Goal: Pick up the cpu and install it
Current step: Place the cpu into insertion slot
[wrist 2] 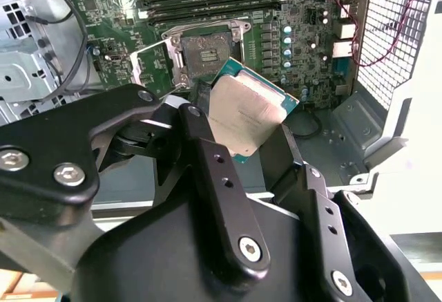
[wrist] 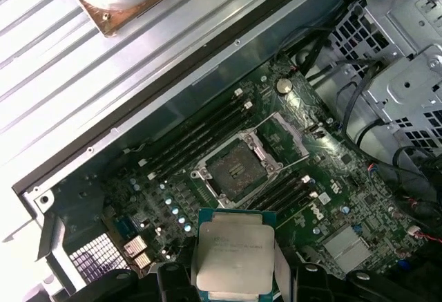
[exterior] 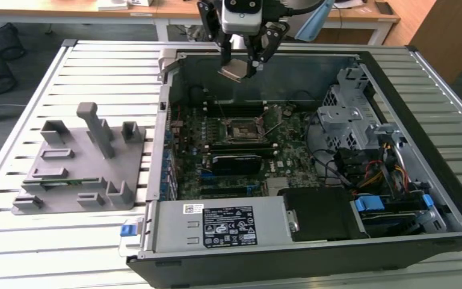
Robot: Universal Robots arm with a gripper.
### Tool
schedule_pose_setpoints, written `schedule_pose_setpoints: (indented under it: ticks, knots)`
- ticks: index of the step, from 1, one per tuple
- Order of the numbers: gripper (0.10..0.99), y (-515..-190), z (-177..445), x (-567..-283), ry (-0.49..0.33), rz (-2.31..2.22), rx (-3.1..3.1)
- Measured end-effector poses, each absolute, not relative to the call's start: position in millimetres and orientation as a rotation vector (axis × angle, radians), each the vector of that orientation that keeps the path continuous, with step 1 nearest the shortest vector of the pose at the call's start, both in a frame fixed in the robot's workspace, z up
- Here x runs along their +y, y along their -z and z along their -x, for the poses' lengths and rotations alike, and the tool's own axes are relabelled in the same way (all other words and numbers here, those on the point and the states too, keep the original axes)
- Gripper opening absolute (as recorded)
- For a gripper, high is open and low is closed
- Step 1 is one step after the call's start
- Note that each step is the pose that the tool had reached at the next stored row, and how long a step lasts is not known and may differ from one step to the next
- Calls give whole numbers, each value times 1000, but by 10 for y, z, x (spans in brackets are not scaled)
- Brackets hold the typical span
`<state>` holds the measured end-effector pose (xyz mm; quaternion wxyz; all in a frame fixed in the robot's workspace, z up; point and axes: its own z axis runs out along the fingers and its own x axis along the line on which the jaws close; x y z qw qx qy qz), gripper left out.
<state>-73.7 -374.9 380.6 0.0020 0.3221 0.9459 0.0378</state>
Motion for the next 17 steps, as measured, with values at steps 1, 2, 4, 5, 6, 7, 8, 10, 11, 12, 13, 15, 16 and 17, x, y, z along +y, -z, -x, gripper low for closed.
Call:
schedule_pose_setpoints:
  ticks: [1,2,4,5,6,7,8,10,11,12,13,15,16,17]
  knots:
    - [533,-3806,737,-3749,-118,-1021,2964]
    - [533,-3806,737,-3749,-118,-1031,2960]
    - [533,-3806,737,-3749,-118,-1052,2952]
    - [533,-3805,737,-3749,-118,-1062,2949]
    - [533,-3805,737,-3749,-117,-1071,2945]
    - [533,-3805,737,-3749,-117,-1081,2941]
    - [533,-3805,737,-3749,-117,-1092,2937]
    - [533,-3805,737,-3749,-117,-1110,2929]
    - [533,-3805,737,-3749,-117,-1118,2926]
    - [533,-3805,737,-3749,-117,-1127,2923]
    - [533,-3805,737,-3749,-117,-1135,2919]
    - [533,-3804,737,-3749,-117,-1151,2912]
    - [533,-3804,737,-3749,-117,-1160,2909]
    - [533,-3804,737,-3749,-117,-1168,2905]
